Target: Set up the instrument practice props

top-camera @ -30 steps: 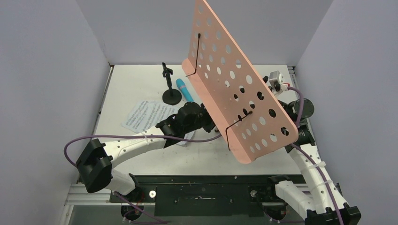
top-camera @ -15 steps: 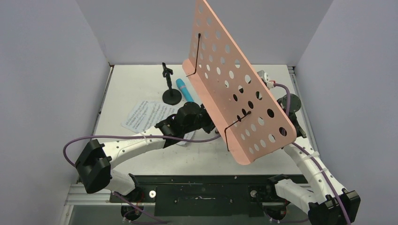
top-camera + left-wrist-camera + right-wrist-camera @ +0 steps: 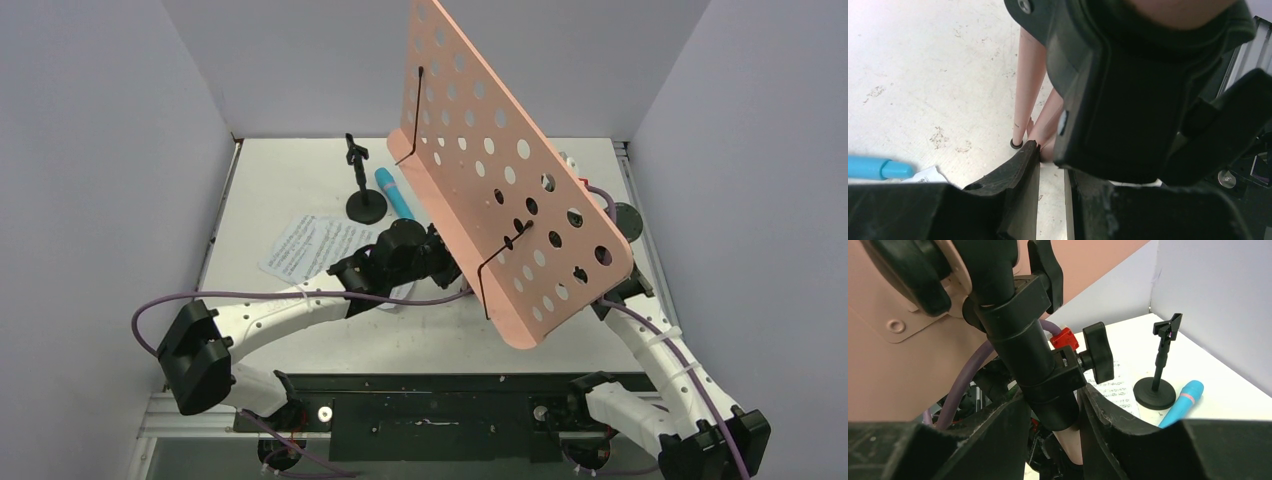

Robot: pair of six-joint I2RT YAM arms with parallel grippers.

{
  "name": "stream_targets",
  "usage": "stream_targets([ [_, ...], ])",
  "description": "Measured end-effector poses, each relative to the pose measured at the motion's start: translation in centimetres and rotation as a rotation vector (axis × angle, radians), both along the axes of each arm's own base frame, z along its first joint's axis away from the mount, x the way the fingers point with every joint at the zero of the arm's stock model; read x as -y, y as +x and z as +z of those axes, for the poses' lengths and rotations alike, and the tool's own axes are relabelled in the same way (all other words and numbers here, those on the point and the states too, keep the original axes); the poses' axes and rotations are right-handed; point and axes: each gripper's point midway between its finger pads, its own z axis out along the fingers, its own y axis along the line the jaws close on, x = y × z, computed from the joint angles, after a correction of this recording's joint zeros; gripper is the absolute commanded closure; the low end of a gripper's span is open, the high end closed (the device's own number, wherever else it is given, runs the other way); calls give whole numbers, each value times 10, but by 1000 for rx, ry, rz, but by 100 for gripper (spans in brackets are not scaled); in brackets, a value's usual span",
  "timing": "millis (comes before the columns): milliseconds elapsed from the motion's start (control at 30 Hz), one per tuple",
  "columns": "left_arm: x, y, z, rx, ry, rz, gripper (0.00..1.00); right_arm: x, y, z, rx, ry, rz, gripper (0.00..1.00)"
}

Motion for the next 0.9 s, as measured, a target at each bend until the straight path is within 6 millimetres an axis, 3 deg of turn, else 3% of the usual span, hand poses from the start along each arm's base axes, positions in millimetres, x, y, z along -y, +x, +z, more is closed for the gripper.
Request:
stream_targets([
  [67, 0, 0, 0, 0, -1, 2, 84, 0, -1, 0, -1, 1, -4, 95],
  [100, 0, -1, 0, -1, -2, 2, 74, 0, -1, 0, -3, 2, -6, 95],
  [133, -1, -2, 0, -1, -4, 2, 57, 0, -2, 0, -3, 3, -9, 95],
  [200, -2, -4, 1, -14, -23, 5, 38, 0, -5, 0, -2, 4, -6, 95],
  [333, -8, -5, 15, -6, -90, 10, 19, 0, -11, 0, 7, 0, 1, 95],
  [467, -15, -7, 23, 10, -153, 0, 12, 0, -12, -1, 6, -2, 7, 95],
  [900, -29, -8, 12, 55, -248, -15, 14, -5, -14, -1, -50, -4, 17, 95],
])
